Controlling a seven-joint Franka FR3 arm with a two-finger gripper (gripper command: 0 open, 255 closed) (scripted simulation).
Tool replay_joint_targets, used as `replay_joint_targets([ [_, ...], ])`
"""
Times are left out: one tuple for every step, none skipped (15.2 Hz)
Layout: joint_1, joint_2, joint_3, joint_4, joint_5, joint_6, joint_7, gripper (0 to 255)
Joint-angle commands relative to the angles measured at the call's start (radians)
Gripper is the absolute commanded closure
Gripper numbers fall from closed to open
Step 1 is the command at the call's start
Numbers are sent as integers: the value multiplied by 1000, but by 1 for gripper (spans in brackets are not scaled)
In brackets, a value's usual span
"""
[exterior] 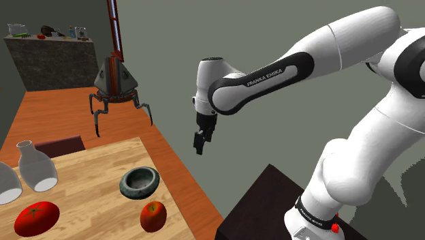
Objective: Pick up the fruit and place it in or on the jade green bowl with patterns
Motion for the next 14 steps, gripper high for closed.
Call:
replay_joint_targets([
  [13, 71, 20, 30, -11, 43, 10, 0],
  [19, 105, 29, 44, -18, 63, 16, 0],
  [26, 139, 38, 58, -26, 82, 22, 0],
  [32, 174, 46, 74, -36, 101, 28, 0],
  [39, 209, 54, 91, -47, 118, 35, 0],
  [46, 243, 60, 108, -58, 135, 42, 0],
  [54, 278, 67, 127, -71, 150, 50, 0],
  [63, 313, 72, 146, -85, 165, 58, 0],
  [72, 348, 76, 166, -99, 178, 66, 0],
  [82, 384, 80, 188, -113, 190, 74, 0],
  [92, 419, 83, 210, -128, 201, 82, 0],
  [103, 454, 84, 233, -143, 212, 90, 0],
  [115, 489, 86, 258, -158, 221, 98, 0],
  [127, 524, 86, 283, -173, 229, 105, 0],
])
